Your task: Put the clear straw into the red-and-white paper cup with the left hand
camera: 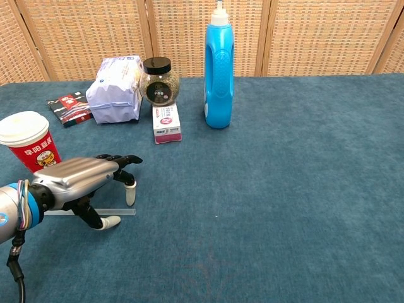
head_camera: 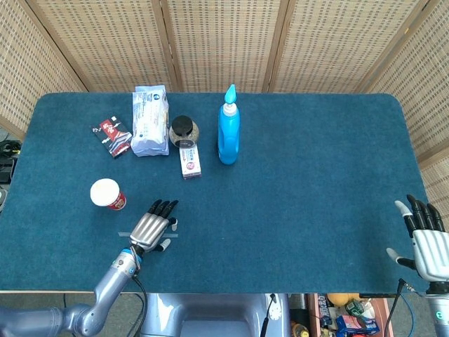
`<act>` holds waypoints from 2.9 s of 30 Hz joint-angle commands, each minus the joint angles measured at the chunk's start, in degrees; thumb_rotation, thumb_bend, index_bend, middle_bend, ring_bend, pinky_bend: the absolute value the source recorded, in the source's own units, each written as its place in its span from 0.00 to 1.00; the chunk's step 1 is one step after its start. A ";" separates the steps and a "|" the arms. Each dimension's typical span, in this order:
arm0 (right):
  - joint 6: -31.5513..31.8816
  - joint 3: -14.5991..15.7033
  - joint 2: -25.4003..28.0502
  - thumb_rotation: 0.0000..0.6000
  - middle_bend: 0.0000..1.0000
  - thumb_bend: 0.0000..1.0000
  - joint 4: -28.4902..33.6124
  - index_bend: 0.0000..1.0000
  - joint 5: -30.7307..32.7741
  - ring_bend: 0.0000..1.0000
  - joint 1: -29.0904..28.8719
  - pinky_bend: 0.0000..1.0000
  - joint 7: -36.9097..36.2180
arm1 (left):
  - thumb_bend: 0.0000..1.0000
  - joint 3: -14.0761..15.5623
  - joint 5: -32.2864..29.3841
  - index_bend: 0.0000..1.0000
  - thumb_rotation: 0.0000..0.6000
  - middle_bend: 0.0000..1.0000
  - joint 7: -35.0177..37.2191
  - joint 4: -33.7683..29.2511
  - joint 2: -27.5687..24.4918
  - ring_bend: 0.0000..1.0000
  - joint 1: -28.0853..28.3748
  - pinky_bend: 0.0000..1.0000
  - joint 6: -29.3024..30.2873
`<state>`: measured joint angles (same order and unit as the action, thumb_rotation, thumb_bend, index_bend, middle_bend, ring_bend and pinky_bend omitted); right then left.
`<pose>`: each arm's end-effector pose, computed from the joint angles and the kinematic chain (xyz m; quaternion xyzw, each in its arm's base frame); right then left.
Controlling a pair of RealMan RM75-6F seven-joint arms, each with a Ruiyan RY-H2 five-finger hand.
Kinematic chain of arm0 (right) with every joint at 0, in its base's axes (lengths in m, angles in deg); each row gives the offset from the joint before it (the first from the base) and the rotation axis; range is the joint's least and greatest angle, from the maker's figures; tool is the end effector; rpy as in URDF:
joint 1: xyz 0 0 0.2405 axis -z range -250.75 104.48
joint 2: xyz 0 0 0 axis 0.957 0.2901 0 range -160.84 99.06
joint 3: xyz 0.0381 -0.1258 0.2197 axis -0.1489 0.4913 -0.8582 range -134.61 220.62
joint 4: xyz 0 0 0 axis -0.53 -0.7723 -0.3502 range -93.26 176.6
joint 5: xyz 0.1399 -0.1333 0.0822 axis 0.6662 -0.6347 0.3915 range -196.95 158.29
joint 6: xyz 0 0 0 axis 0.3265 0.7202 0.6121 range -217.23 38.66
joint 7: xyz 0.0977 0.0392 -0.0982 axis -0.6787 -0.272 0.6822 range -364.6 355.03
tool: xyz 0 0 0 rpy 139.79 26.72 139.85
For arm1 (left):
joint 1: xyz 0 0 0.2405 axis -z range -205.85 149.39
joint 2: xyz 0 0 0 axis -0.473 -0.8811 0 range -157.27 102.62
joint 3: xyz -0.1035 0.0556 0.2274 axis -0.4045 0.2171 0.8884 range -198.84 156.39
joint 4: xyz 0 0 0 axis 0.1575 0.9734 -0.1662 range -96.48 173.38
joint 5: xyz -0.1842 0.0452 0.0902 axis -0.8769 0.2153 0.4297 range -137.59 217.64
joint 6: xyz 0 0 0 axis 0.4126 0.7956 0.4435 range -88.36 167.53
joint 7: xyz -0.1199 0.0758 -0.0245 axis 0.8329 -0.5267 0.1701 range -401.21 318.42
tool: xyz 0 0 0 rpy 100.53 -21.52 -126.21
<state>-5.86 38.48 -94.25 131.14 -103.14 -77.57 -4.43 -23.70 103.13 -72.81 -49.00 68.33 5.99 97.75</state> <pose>-0.3272 -0.1855 0.1715 0.5907 -0.3775 0.3626 0.6140 -0.1757 0.2661 -0.0683 -0.7767 -0.3924 -0.2918 0.3970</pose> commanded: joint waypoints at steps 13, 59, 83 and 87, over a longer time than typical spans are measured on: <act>-0.38 0.13 -0.02 1.00 0.00 0.00 -0.04 0.00 0.02 0.00 -0.16 0.00 -0.23 | 0.37 0.20 -0.61 0.53 1.00 0.00 -0.26 1.10 0.81 0.00 0.08 0.00 -0.01; -0.81 0.92 -1.20 1.00 0.00 0.00 0.43 0.00 -0.63 0.00 -0.48 0.00 2.71 | 0.42 -11.23 16.87 0.57 1.00 0.00 84.94 -8.42 -30.06 0.00 -8.42 0.00 9.87; -1.94 1.02 -1.77 1.00 0.00 0.00 0.12 0.00 0.11 0.00 -0.87 0.00 3.28 | 0.43 -10.84 18.67 0.57 1.00 0.00 105.31 8.13 -24.82 0.00 -7.86 0.00 8.30; -1.95 1.02 -1.78 1.00 0.00 0.00 0.07 0.00 0.17 0.00 -0.86 0.00 3.31 | 0.44 -10.64 18.90 0.57 1.00 0.00 106.40 9.22 -24.13 0.00 -7.60 0.00 8.10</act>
<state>-7.81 39.51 -96.03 131.20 -102.97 -78.44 -1.12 -34.44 121.95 33.38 -39.95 44.03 -1.70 105.97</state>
